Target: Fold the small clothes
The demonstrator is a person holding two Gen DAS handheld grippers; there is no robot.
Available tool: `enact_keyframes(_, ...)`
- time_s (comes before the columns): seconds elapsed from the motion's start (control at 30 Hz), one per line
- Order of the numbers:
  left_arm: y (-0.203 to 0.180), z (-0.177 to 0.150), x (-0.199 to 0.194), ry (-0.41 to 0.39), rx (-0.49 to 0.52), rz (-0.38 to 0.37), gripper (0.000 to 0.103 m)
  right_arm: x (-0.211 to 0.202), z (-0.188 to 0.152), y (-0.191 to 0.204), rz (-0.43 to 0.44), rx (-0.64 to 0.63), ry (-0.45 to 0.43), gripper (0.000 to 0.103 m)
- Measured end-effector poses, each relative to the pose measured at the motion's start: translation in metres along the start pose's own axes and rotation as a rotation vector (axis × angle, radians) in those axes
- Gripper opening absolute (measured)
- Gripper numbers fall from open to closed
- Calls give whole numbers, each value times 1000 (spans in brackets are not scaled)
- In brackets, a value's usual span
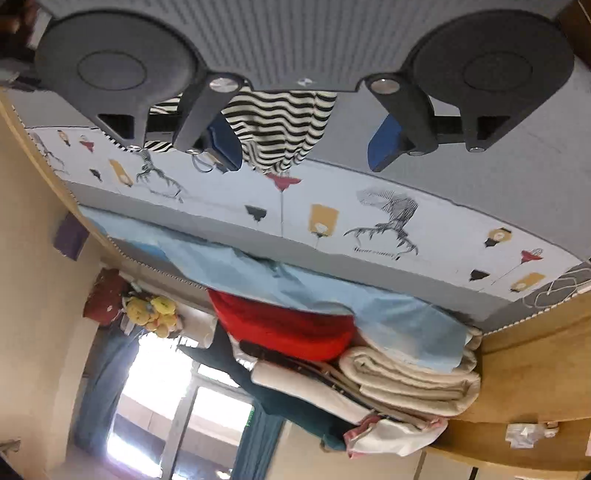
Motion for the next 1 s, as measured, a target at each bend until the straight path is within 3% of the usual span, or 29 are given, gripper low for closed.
enact_keyframes(0.13, 3, 3, 3, 9, -17, -8, 79, 19, -11, 56, 64, -67, 19, 43)
enact_keyframes(0.33, 20, -1, 2, 8, -67, 2, 80, 49, -20, 129, 236, -188, 73, 27)
enact_keyframes(0.47, 20, -2, 2, 18, -64, 10, 80, 63, -37, 180, 336, -317, 117, 26)
enact_keyframes(0.73, 26, -2, 11, 47, -71, 36, 80, 95, -64, 237, 407, -460, 190, 29)
enact_keyframes(1.0, 31, -1, 19, 70, -92, 38, 80, 134, -88, 261, 400, -540, 299, 44)
Point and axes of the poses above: each gripper's, at about its wrist camera, not at the fingertips, and x roughly the way its jaws point, y to its left, z to its top, the point moved 6 cm from there along x, roughly the way its jaws point, and after that the axes turned 5 degrees about z, right-handed, at the moved point
